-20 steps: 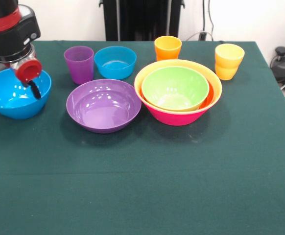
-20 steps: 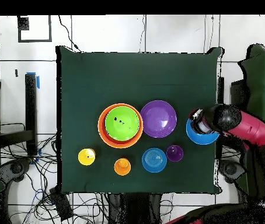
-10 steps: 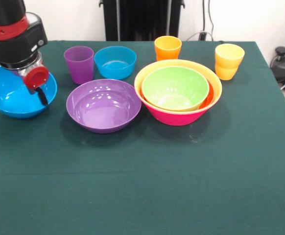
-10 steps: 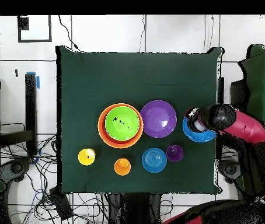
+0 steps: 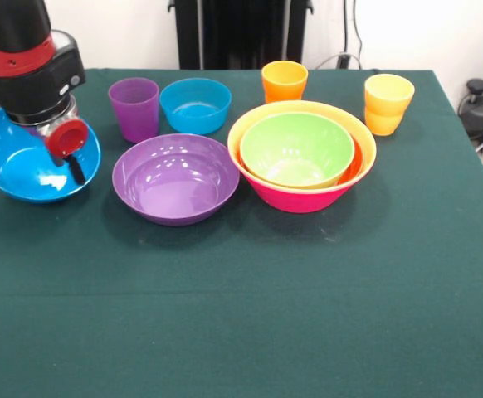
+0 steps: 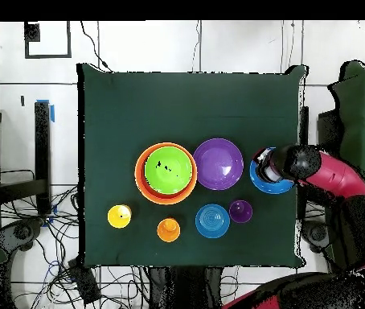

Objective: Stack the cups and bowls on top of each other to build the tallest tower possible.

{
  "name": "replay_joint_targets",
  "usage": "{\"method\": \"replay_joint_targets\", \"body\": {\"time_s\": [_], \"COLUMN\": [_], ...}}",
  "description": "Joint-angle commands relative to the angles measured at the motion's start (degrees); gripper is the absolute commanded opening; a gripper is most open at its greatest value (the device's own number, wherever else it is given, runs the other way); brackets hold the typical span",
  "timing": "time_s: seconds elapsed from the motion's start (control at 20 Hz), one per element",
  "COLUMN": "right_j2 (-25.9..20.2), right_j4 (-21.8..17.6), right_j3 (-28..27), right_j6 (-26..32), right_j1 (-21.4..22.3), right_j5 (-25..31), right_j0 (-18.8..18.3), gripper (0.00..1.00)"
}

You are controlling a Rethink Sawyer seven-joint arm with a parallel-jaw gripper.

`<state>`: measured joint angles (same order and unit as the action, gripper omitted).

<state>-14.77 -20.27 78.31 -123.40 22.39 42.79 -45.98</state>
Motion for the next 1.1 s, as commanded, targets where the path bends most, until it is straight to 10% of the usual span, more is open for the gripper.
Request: {"method": "replay_joint_targets", "body": {"time_s": [0.05,0.4,0.7,1.1], "right_j2": [-4.84,-4.95,-2.54,-3.92], "right_j4": [-4.11,-3.74,-0.66,-1.1], "right_j3": [-1.19,-1.29,3.97,2.38], "right_j6": [11.24,11.55,9.57,9.81], "right_j1": [-2.98,-2.56,11.17,9.1], "right_j5": [-2.29,-1.29,10.1,10.36], "right_j0": [0.61,0.59,3.67,3.15], "gripper": [1.0,1.0,1.0,1.0]}}
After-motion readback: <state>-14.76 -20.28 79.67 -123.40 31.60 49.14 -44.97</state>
